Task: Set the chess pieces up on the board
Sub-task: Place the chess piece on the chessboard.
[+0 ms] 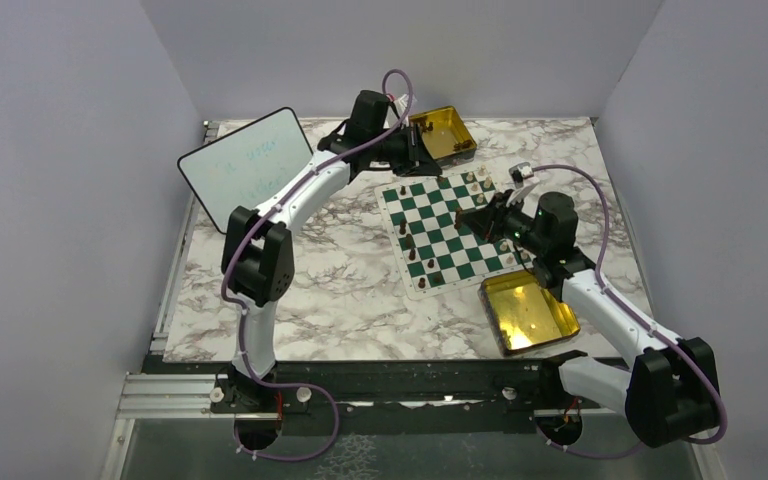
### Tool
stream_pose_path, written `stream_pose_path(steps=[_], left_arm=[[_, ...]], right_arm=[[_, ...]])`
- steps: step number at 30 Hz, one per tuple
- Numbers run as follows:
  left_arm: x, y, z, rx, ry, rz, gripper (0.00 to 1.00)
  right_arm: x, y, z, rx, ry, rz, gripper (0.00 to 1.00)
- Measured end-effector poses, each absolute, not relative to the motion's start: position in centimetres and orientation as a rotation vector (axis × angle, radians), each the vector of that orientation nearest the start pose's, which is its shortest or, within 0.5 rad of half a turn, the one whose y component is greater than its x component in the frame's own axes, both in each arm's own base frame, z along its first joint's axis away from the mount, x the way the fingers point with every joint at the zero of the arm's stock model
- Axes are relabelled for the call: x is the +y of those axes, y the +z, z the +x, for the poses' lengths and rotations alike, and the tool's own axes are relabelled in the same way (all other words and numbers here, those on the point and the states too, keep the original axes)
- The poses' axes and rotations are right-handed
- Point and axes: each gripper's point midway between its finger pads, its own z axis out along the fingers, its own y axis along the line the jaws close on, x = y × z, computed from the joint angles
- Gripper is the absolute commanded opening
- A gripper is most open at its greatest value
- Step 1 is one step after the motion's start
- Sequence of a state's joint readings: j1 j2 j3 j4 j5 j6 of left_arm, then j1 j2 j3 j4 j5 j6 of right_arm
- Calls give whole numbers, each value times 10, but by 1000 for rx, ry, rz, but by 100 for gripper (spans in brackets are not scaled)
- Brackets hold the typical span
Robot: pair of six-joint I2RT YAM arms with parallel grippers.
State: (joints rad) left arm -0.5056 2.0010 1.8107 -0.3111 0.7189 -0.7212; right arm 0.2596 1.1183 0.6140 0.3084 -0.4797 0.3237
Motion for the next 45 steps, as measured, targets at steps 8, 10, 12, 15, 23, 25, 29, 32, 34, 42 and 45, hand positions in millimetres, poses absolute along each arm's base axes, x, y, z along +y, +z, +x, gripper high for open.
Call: stream_pose_path(steps=[8,10,12,15,23,25,29,32,34,42,45], left_arm=[[-347,196,447,2315,-927,223,8],[-340,181,455,2313,-785,240,6],[-337,170,461,2310,-682,262,6],[-337,153,467,2302,-542,306,6],[-338,127,474,2230,-367,367,6],[-333,113,474,2227,-339,370,6],[-325,93,471,2236,-298,373,6],[-321,83,471,2233,-280,375,6],[-321,81,472,2225,-276,376,6],[-325,85,479,2172,-293,373,6],[-326,85,480,2157,-297,376,6]], right_arm=[[171,193,320,1866,778,-260,1],[170,195,321,1868,768,-258,1],[169,198,321,1862,761,-257,1],[168,198,319,1865,757,-255,1],[165,191,316,1902,745,-246,1],[164,191,316,1902,739,-245,1],[163,191,316,1904,729,-243,1],[162,190,316,1905,727,-242,1],[162,190,316,1906,726,-241,1],[162,190,316,1908,725,-241,1],[162,188,315,1914,723,-240,1]])
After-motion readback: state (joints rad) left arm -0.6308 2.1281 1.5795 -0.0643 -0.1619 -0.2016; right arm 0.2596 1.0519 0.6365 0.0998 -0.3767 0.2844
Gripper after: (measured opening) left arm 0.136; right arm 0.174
